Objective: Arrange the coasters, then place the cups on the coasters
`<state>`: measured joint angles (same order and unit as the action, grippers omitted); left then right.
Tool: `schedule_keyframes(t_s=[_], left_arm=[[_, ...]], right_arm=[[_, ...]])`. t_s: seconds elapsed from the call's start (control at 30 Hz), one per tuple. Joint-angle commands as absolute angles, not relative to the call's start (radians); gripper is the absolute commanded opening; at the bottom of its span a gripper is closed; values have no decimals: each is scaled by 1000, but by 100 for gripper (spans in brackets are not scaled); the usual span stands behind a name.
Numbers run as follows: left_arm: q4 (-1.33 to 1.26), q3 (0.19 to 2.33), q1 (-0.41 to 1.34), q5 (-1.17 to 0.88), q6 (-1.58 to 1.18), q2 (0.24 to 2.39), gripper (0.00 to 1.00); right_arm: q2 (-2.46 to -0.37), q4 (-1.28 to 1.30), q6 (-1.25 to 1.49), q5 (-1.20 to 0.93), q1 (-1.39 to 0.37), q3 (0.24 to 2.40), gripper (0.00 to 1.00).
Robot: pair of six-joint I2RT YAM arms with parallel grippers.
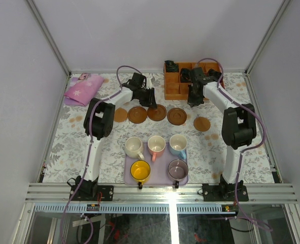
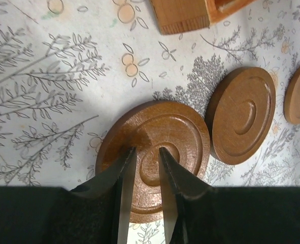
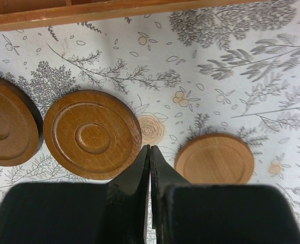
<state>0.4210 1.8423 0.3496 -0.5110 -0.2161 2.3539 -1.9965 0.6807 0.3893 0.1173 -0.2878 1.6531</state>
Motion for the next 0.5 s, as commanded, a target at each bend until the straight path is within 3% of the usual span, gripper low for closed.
schedule_keyframes(t_s=[0.0, 0.47], left_arm=[[463, 1770, 364, -520, -189, 2350, 25], [463, 1647, 406, -524, -183, 2310, 24]], right_arm=[[-2043, 653, 379, 29, -290, 1669, 0], [-2117, 613, 384, -81, -290, 1689, 0]])
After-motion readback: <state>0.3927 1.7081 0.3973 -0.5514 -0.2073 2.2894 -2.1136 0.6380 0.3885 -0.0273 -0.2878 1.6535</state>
